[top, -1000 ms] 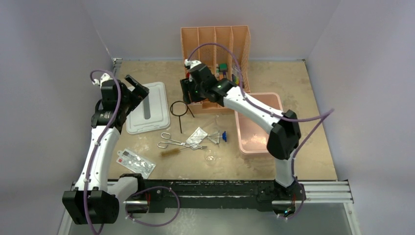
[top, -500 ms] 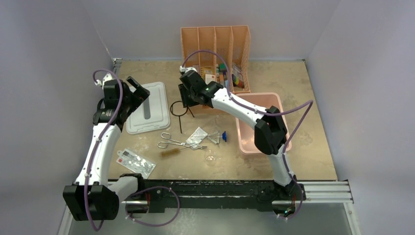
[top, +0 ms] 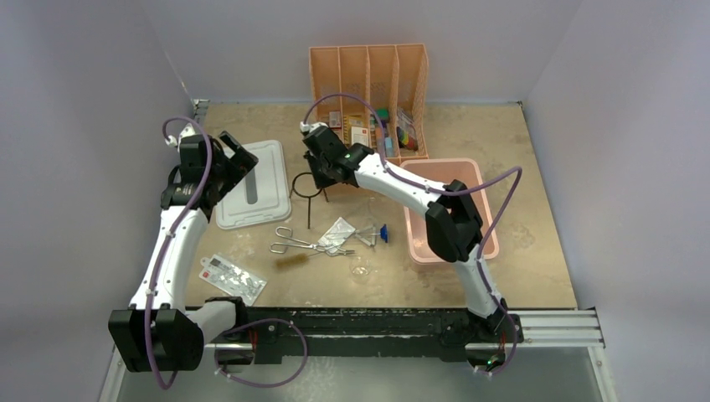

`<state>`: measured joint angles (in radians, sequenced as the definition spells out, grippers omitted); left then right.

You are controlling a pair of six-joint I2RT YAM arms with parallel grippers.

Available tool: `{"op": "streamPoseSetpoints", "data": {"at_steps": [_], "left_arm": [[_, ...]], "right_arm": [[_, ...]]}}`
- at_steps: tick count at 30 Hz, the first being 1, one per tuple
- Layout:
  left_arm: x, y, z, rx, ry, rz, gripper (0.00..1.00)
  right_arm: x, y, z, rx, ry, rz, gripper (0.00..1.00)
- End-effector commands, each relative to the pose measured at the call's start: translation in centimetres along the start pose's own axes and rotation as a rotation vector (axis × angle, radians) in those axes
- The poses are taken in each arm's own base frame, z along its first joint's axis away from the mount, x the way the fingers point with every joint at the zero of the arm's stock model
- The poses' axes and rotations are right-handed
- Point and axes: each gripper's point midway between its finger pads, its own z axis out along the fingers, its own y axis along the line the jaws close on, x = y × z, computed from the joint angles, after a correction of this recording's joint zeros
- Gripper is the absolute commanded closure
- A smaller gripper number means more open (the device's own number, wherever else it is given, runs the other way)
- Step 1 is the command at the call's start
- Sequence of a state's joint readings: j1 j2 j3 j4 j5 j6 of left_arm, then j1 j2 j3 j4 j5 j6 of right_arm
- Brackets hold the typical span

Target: Organize the chemistry lab equipment

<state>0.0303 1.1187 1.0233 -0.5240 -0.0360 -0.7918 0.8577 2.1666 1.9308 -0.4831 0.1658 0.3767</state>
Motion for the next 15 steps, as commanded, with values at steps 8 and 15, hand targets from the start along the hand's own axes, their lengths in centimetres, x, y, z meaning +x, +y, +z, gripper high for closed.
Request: {"op": "streamPoseSetpoints", "data": {"at_steps": [8, 15], "left_arm": [[-2.4, -1.8, -1.3, 0.042, -0.064, 0.027, 0.05], [-4.5, -2.2, -3.2, 0.032, -0.140, 0.041, 0.05]], "right_arm": [[-4.4, 1.9, -4.7, -0.077, -0.121, -0.067, 1.00], [-8.5, 2.8, -11.9, -0.157, -0.254, -0.055, 1.00]]}}
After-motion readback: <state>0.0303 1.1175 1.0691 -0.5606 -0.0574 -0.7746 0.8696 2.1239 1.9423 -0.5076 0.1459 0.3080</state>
